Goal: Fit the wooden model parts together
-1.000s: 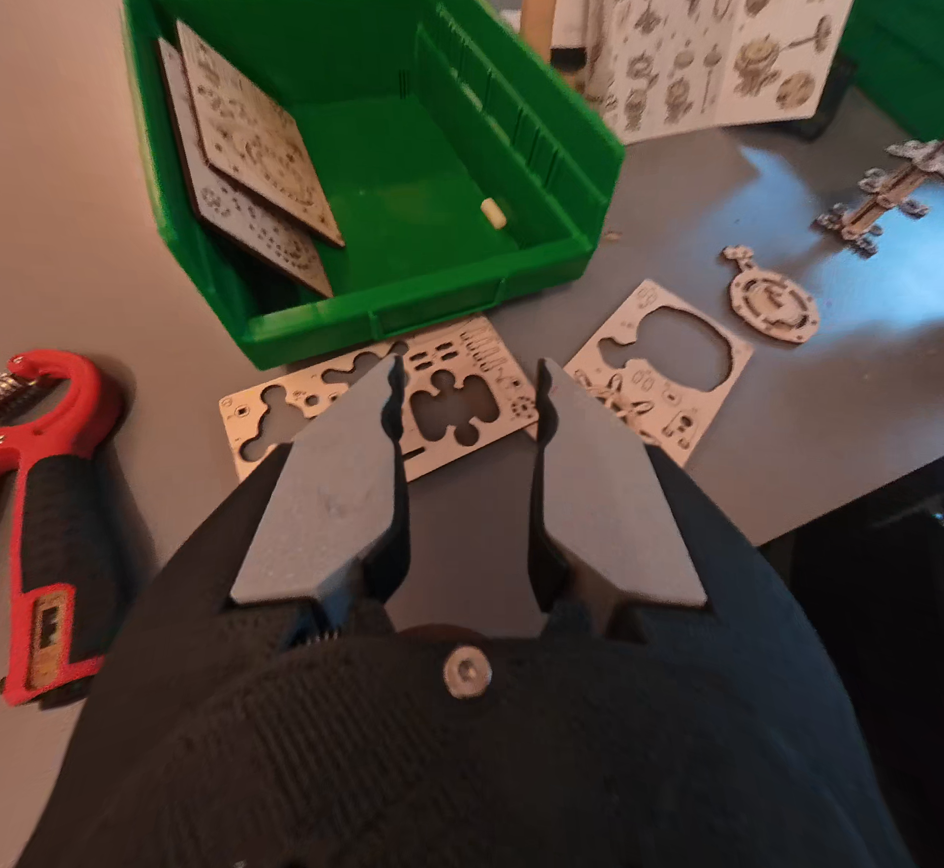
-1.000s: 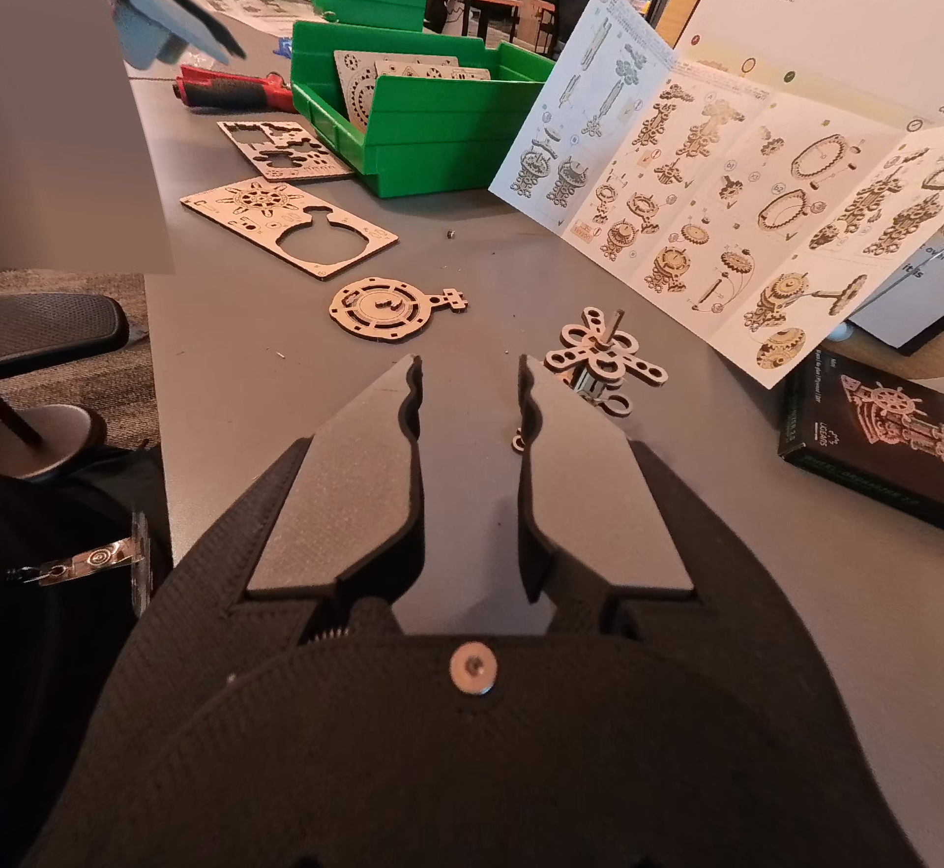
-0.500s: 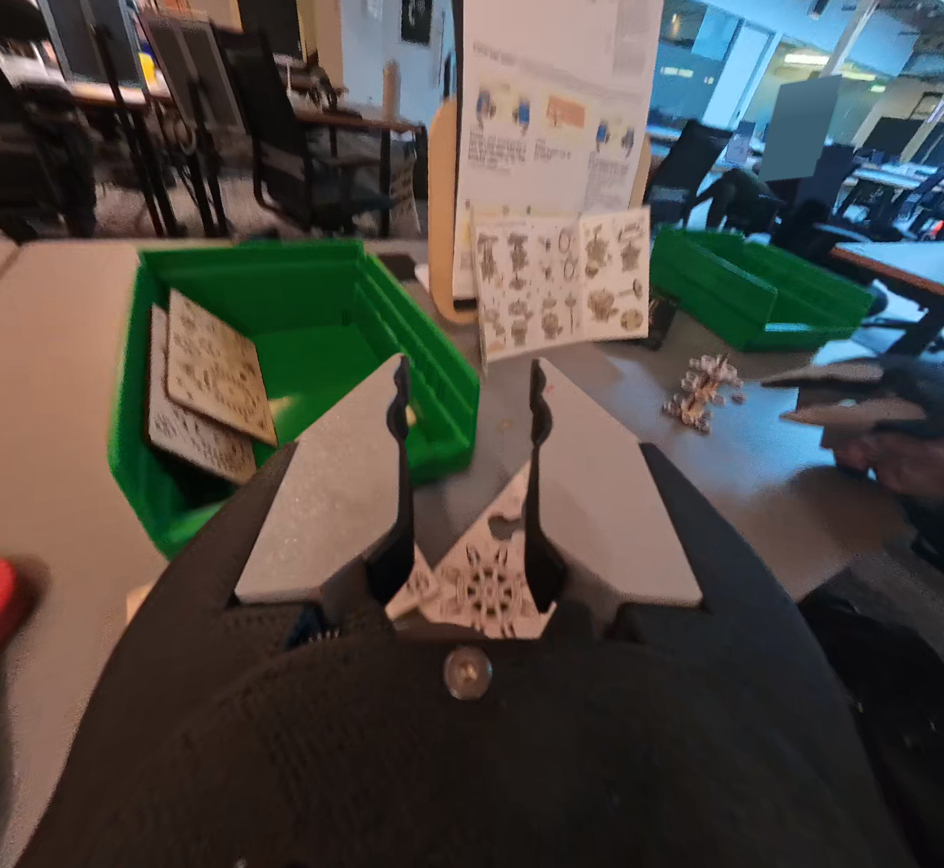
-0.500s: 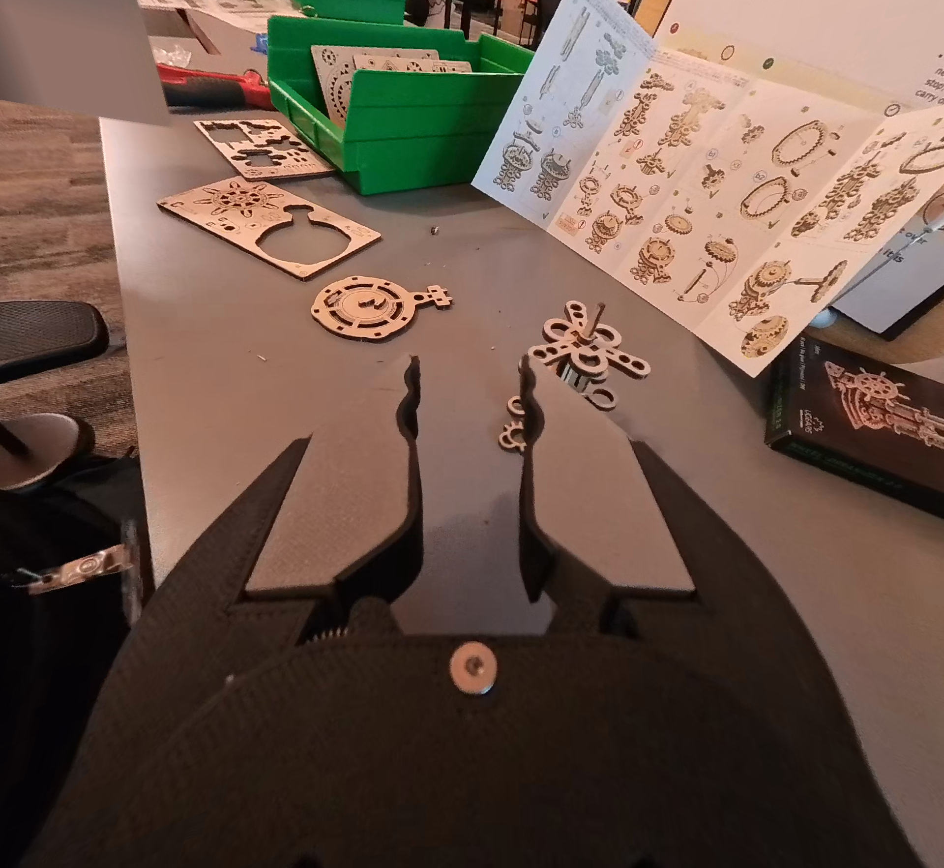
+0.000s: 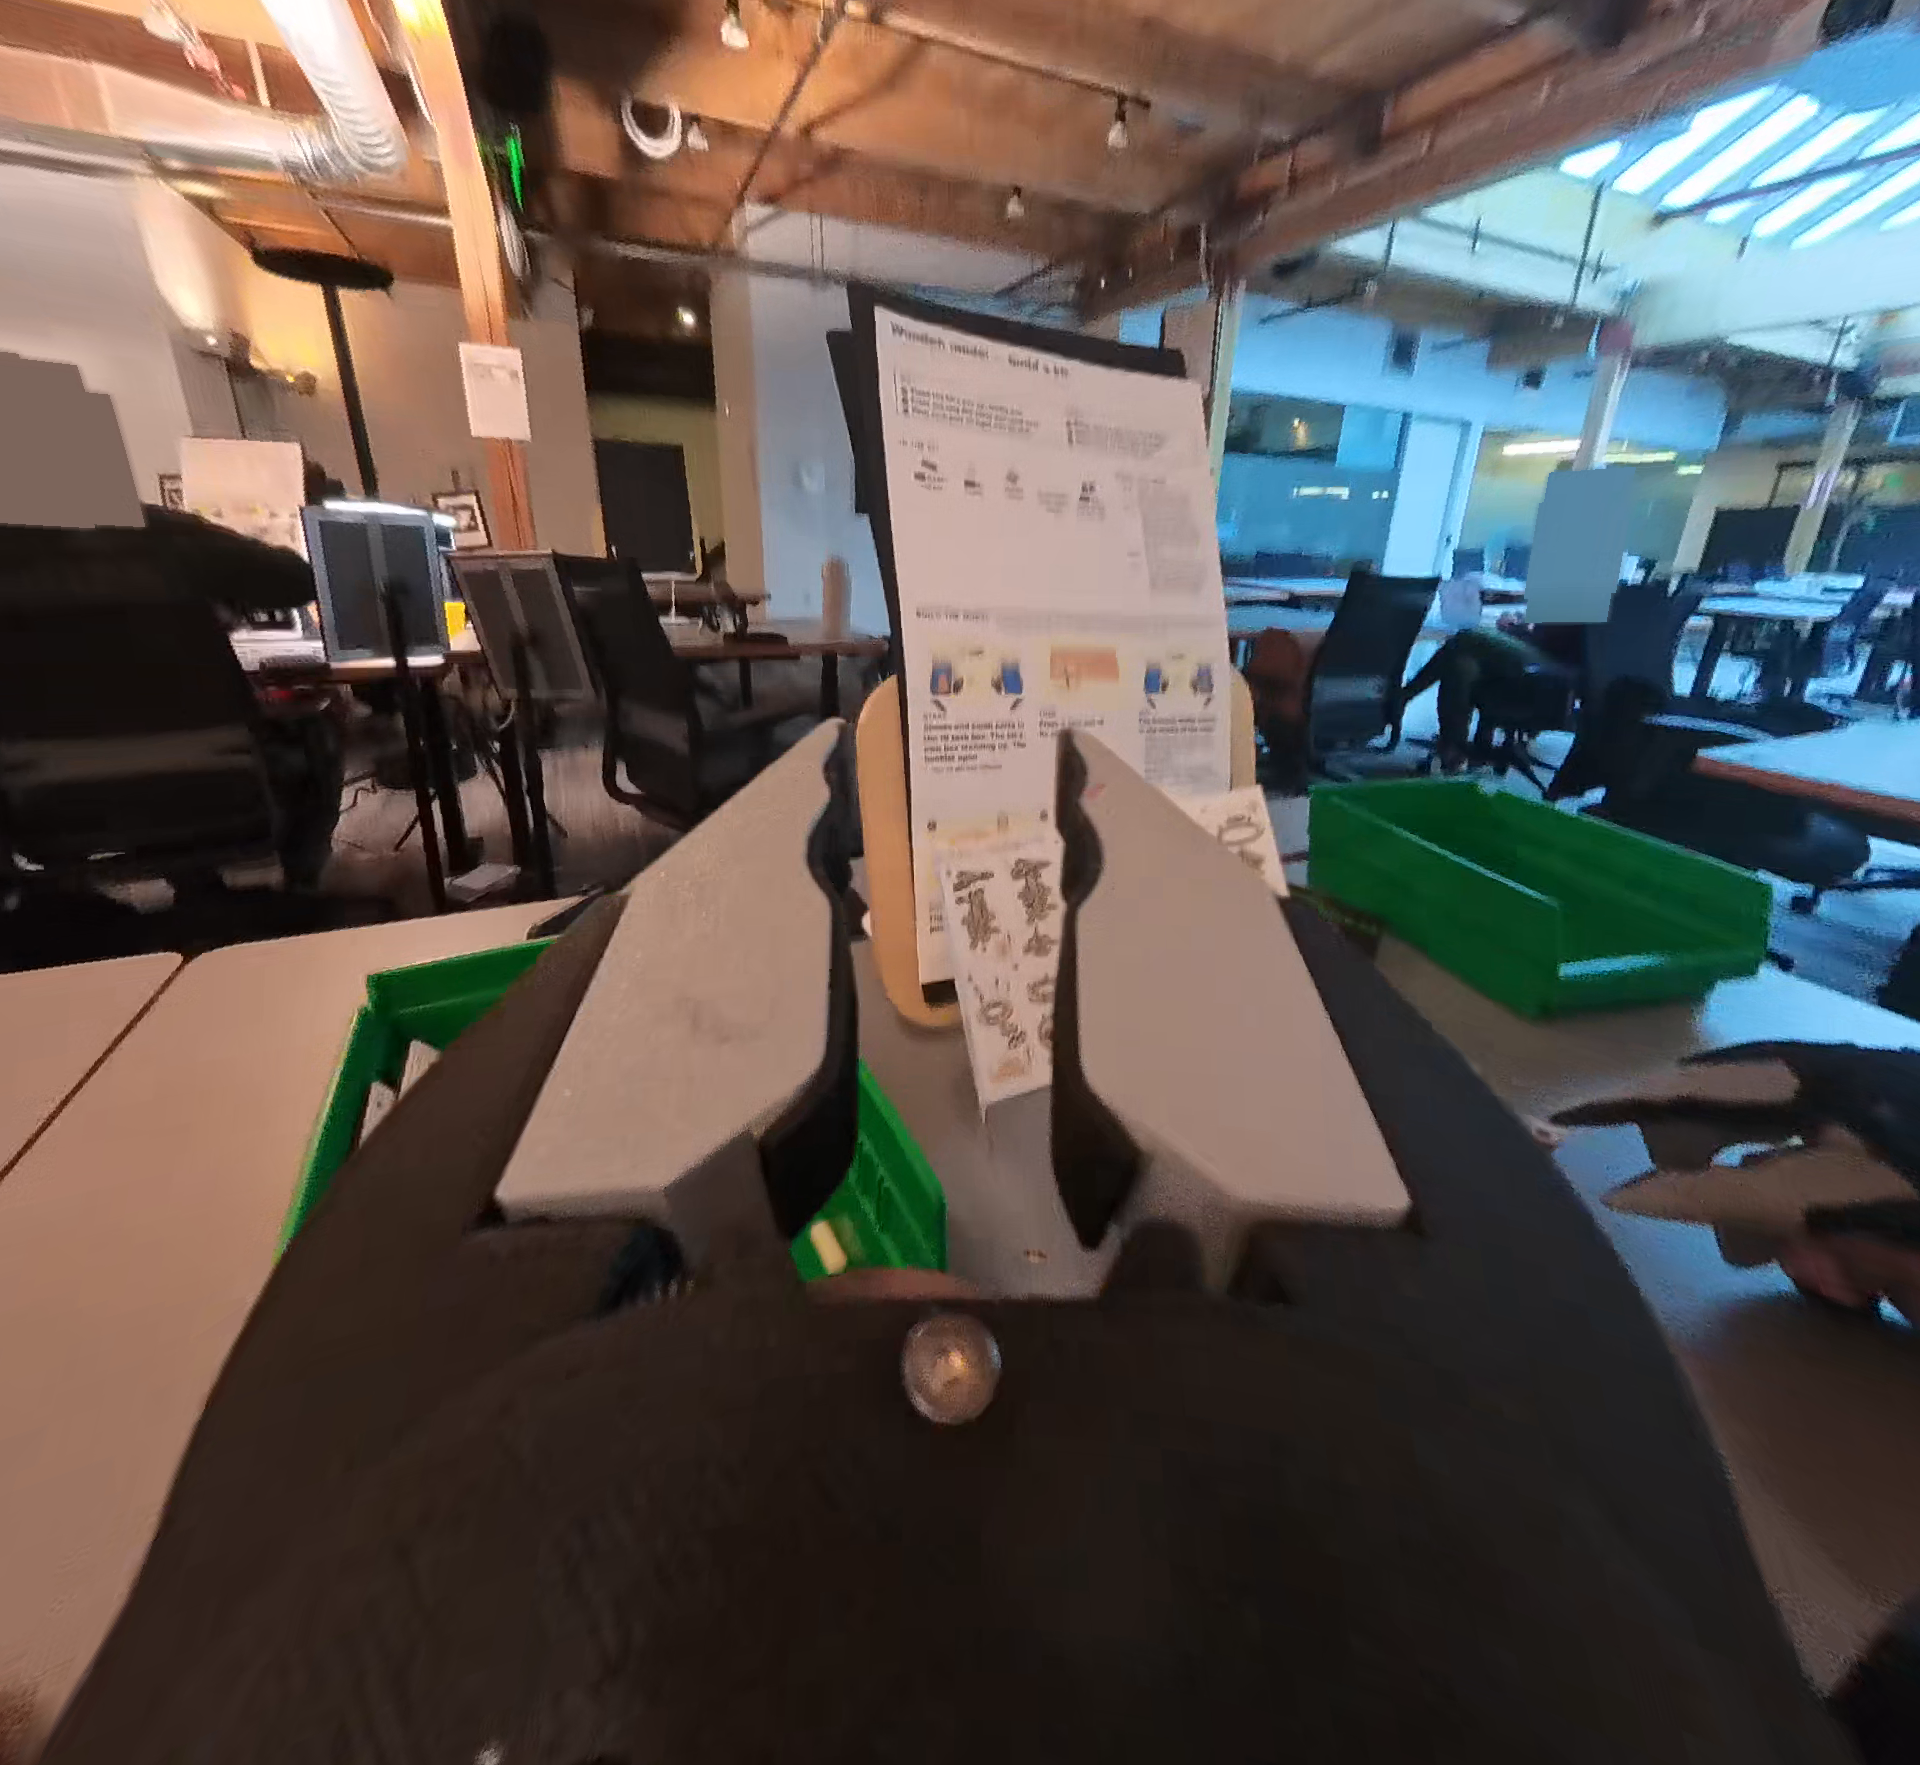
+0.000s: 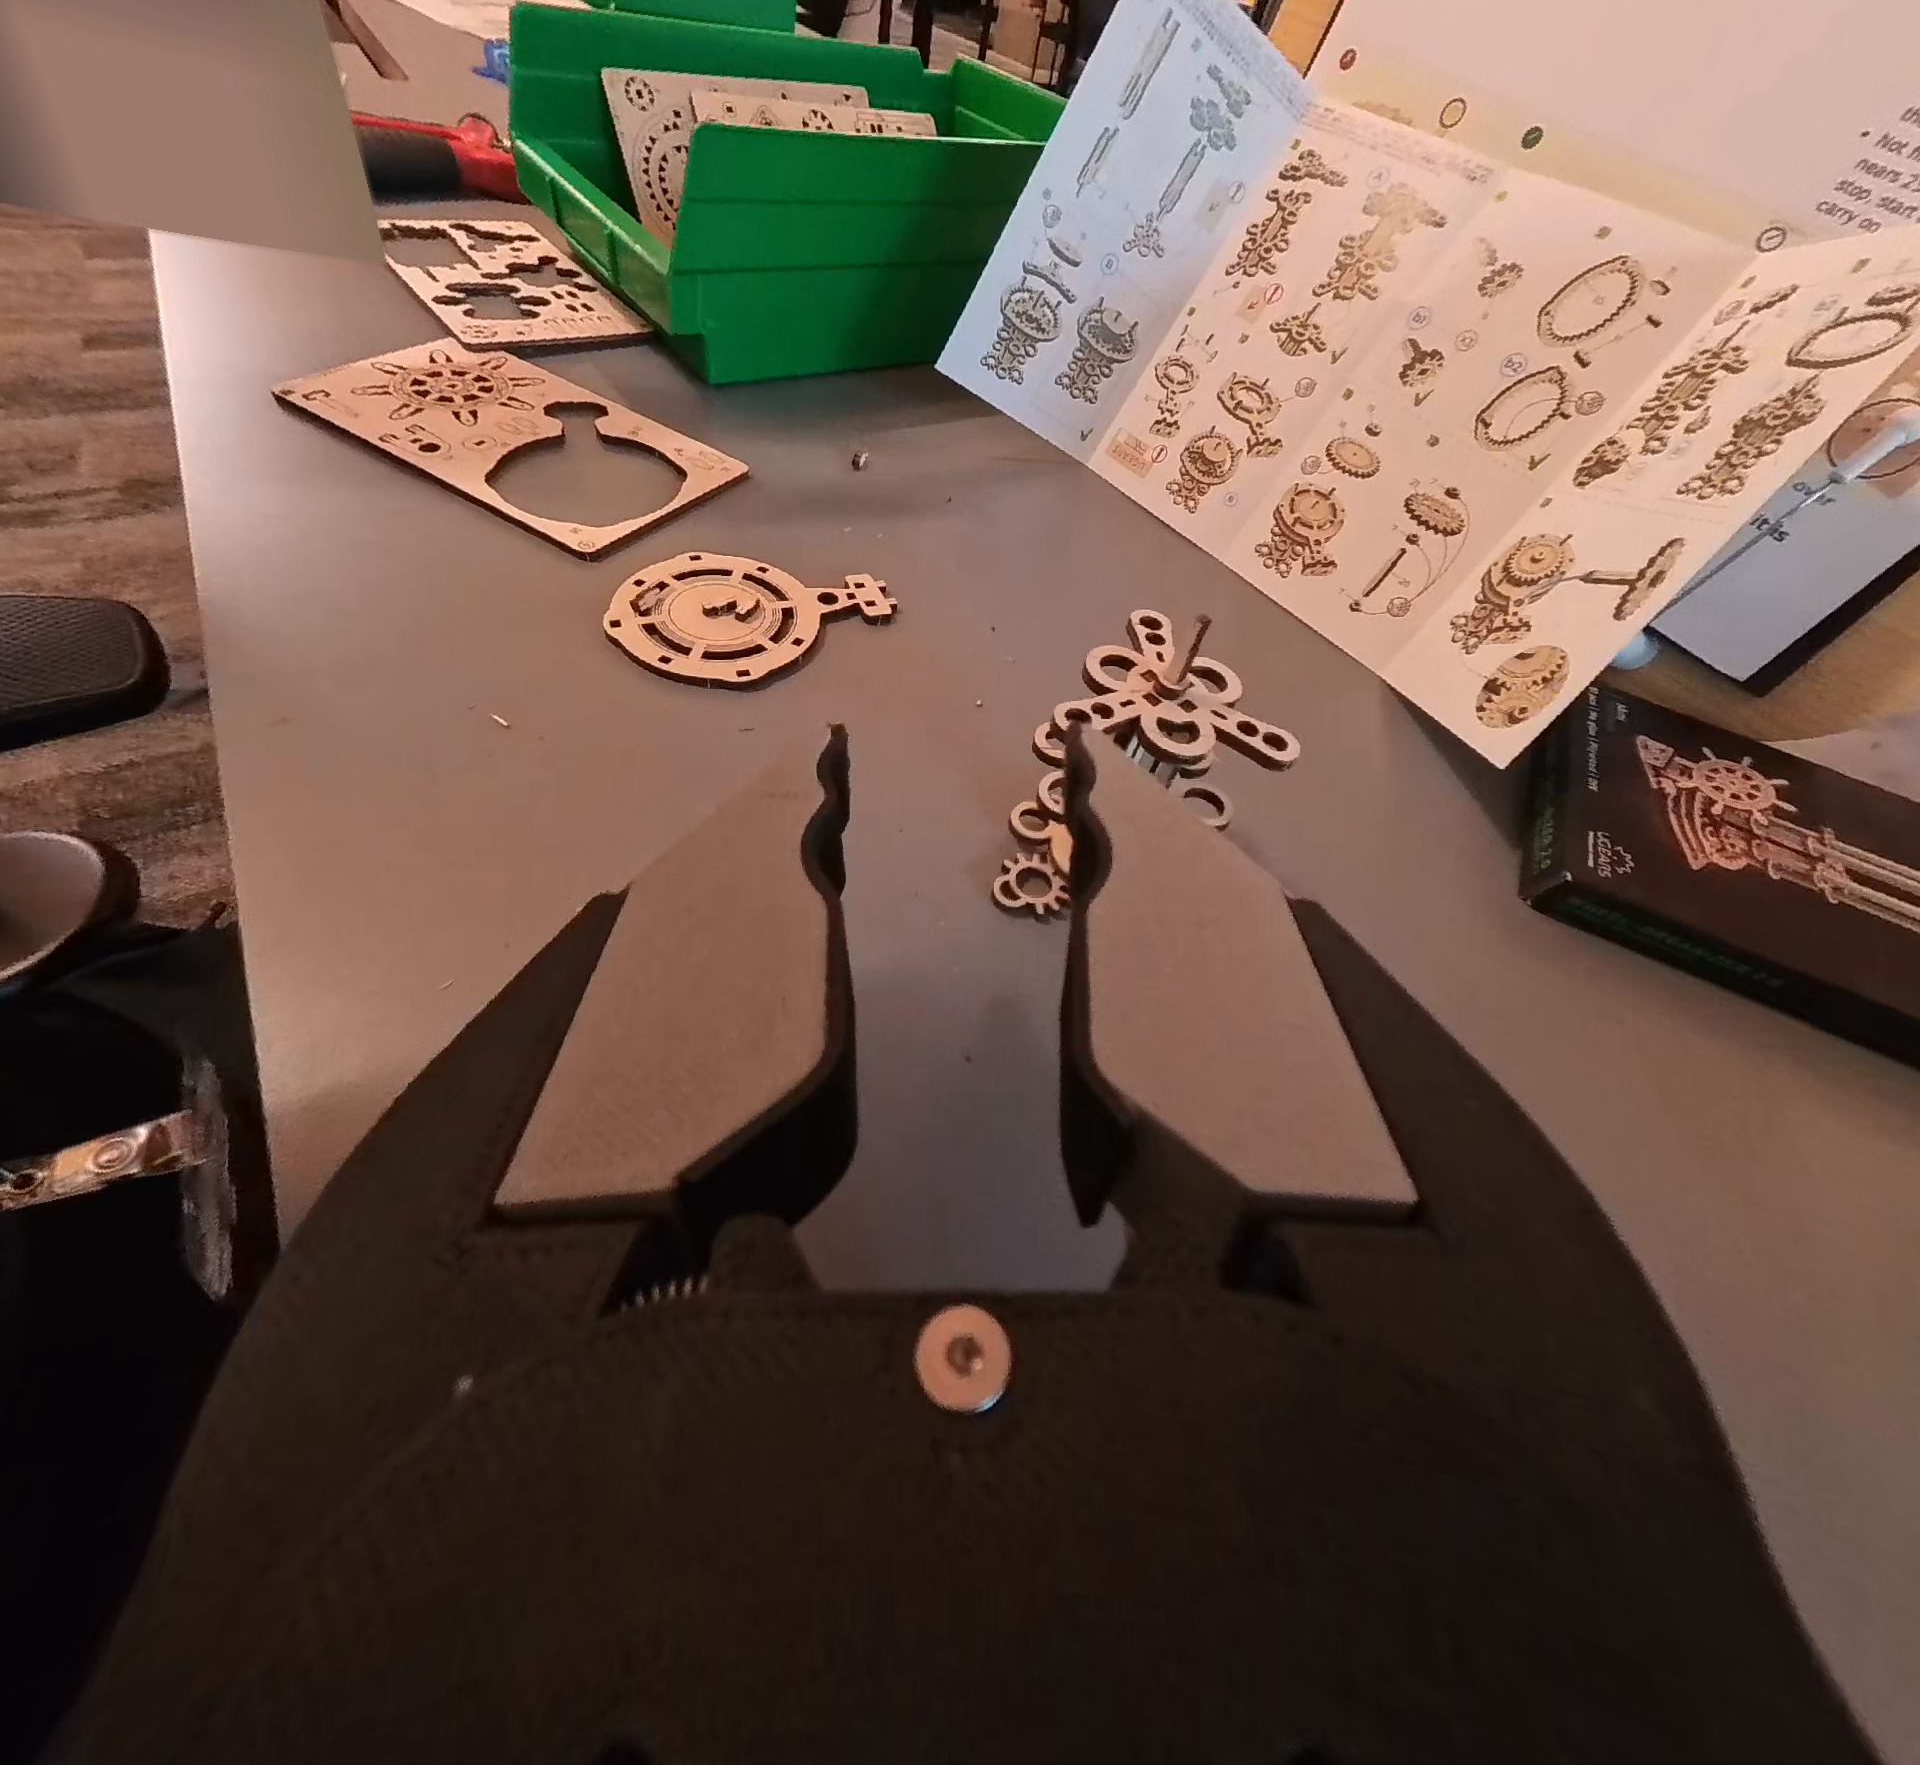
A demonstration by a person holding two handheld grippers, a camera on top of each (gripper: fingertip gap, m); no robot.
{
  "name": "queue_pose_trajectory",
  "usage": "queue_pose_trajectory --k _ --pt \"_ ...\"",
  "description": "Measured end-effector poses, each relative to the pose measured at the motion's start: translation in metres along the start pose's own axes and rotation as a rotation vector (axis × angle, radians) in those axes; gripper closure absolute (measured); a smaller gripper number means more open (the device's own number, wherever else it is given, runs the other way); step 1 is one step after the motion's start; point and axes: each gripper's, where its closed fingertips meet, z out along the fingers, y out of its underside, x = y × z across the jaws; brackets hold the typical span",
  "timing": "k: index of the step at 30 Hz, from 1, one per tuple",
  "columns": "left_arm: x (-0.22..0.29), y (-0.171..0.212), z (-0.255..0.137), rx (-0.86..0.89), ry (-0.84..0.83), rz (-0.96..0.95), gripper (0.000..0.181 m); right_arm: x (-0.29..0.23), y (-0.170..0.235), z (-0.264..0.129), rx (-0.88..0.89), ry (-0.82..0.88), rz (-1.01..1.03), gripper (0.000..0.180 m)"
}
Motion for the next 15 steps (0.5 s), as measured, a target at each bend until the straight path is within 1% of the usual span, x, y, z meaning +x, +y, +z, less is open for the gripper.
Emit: queue_pose_trajectory --k 2,5,6,10,15 --pt "-0.002 0.003 0.005 0.004 -0.018 -0.006 0.145 -0.001 0.0 0.0 -0.001 -0.003 0.0 0.142" --pt "-0.003 0.019 0.014 -0.079 -0.033 0.04 0.14 -0.003 0.002 0.002 -0.017 -0.009 -0.011 0.142" --pt "-0.003 0.021 0.015 -0.083 -0.03 0.047 0.14 -0.003 0.003 0.003 -0.023 -0.007 -0.014 0.142" --pt "0.01 0.017 0.016 -0.062 0.034 0.032 0.141 -0.002 0.003 0.003 -0.027 0.001 -0.024 0.142" --pt "0.018 0.019 0.019 -0.065 0.068 0.026 0.142 0.001 0.003 0.003 -0.023 0.0 -0.009 0.141"
